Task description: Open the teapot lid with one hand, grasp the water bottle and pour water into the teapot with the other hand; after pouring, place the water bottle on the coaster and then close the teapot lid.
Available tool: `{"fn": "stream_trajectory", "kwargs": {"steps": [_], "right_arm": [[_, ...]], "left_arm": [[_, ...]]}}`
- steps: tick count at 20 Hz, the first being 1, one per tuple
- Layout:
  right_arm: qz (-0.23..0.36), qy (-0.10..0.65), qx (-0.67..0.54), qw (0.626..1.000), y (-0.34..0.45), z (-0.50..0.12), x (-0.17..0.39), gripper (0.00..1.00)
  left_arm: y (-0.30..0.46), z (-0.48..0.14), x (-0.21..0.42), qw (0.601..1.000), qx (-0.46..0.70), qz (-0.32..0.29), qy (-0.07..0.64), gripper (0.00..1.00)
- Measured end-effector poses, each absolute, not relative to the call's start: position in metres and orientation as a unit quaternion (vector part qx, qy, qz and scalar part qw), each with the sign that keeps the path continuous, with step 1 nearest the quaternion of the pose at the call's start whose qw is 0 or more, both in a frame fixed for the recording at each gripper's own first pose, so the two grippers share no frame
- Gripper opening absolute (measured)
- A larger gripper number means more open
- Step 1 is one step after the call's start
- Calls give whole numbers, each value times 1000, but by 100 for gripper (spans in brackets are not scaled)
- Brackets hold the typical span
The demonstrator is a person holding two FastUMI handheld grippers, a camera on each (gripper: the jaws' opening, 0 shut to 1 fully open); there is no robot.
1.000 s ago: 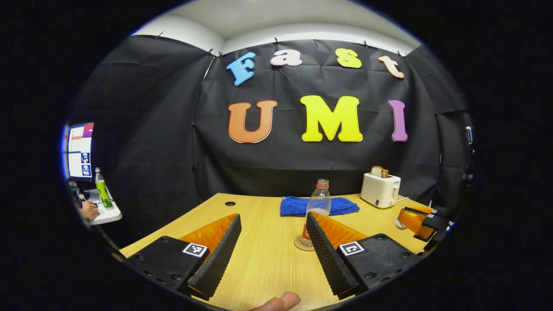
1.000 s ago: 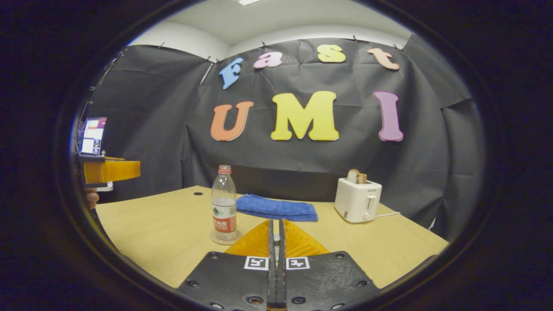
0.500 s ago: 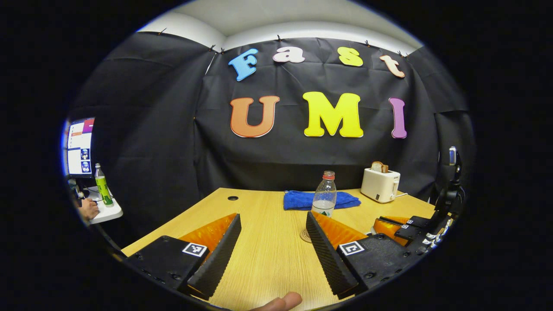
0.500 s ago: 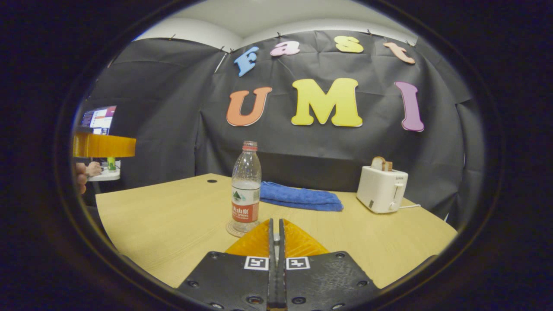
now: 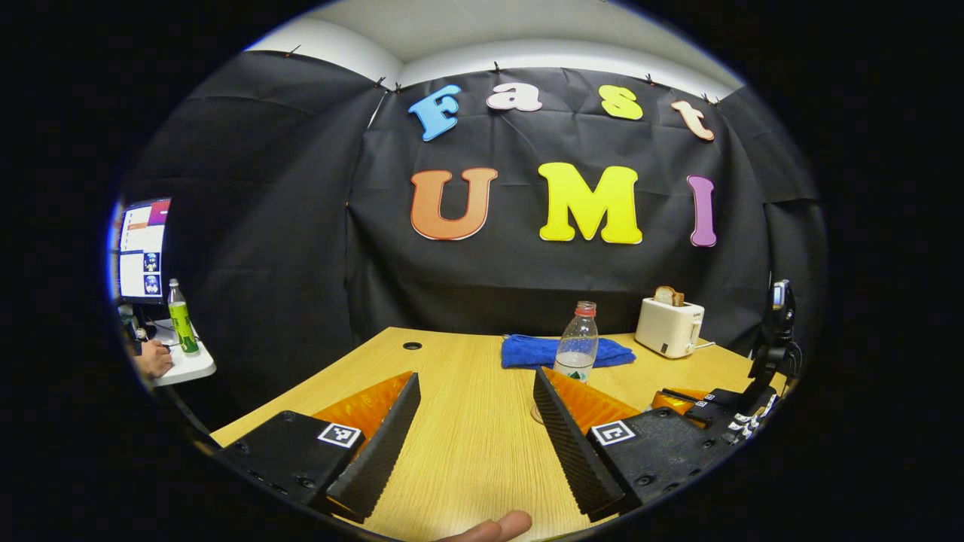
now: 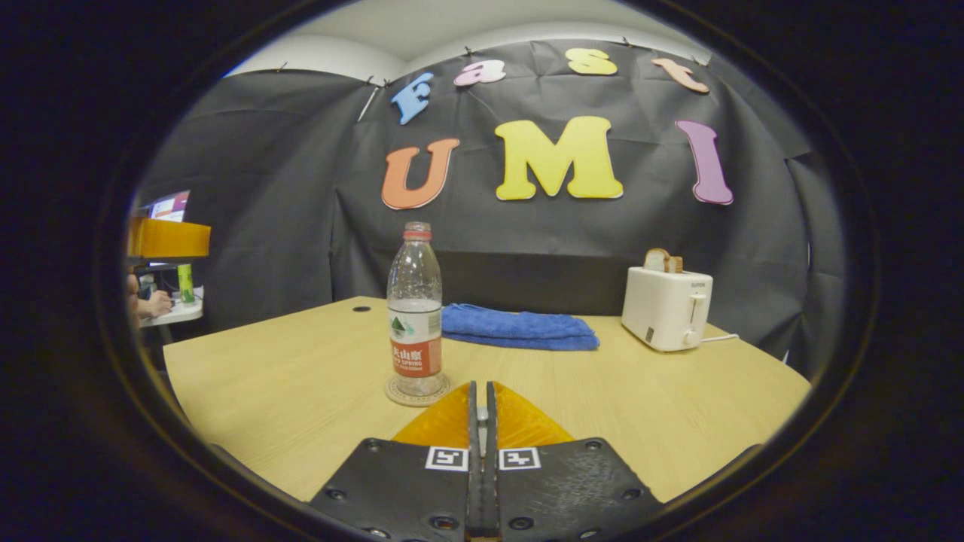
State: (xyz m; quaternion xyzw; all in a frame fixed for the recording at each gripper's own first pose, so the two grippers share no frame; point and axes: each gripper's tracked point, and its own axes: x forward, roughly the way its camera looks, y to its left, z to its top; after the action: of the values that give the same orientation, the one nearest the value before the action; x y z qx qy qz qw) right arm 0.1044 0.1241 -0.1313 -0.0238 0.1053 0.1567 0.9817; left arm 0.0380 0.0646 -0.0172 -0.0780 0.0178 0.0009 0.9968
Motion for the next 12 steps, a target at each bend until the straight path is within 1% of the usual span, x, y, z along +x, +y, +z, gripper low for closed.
{"fn": "stream_trajectory", "kwargs": {"steps": [4, 6, 7, 9, 10, 11, 12], "right_arm": [[162, 98, -27, 981, 128, -129, 105, 3], [158, 87, -24, 983, 127, -121, 101, 18], [155, 82, -23, 984, 126, -116, 100, 24], [153, 80, -21, 985, 126, -111, 99, 34], [151, 79, -20, 985, 124, -108, 96, 36], [149, 77, -19, 986, 123, -103, 94, 46], [146, 74, -18, 986, 121, -97, 91, 48]], "left_arm": [[60, -15, 37, 997, -71, -8, 15, 95], [60, -14, 35, 997, -73, -9, 15, 95], [61, -14, 35, 997, -75, -10, 15, 95], [63, -11, 34, 997, -77, -9, 14, 95], [63, -9, 32, 997, -77, -8, 13, 95], [64, -9, 31, 997, -77, -8, 12, 95], [65, -7, 29, 997, -76, -8, 10, 95]]}}
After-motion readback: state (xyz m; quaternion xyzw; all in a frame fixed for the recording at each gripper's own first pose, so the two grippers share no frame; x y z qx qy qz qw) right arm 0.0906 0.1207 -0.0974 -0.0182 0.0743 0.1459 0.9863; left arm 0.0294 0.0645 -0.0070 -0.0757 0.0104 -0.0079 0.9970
